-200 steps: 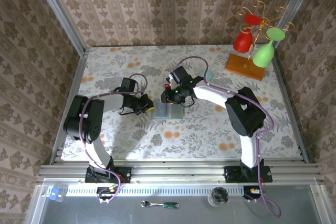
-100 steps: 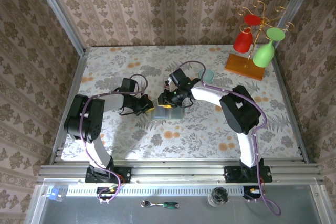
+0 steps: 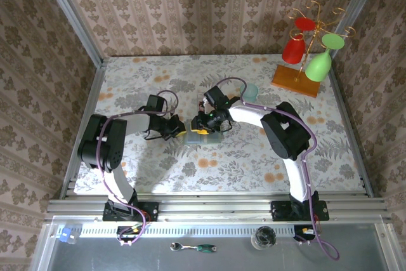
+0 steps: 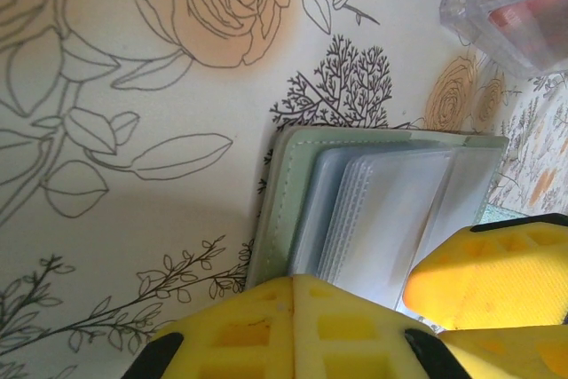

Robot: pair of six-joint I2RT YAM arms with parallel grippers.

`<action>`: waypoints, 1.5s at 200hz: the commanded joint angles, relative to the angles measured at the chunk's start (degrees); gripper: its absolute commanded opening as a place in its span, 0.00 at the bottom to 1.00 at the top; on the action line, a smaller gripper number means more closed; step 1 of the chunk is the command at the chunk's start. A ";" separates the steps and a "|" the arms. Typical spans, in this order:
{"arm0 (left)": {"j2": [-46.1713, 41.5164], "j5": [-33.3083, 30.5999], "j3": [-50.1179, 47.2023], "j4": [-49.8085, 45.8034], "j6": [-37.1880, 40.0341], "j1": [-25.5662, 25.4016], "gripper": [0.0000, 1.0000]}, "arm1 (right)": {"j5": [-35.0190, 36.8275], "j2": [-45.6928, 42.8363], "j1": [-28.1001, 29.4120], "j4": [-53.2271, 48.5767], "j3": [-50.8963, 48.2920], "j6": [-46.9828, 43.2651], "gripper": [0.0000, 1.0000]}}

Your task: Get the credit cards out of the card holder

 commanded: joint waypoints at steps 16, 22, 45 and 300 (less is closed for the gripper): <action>0.88 0.15 -0.01 -2.25 0.95 0.18 0.07 | -1.19 1.16 -0.28 -0.88 0.46 0.55 0.35; 0.86 0.13 -0.01 -2.29 0.91 0.08 0.07 | -1.30 1.24 -0.30 -0.99 0.58 0.52 0.35; 0.88 0.07 -0.03 -2.34 0.86 0.06 0.07 | -1.02 1.24 -0.31 -1.09 0.29 0.54 0.35; 3.23 -1.84 3.79 -6.34 4.05 1.02 0.07 | 3.48 -2.02 -2.19 -5.30 -1.86 -1.76 0.31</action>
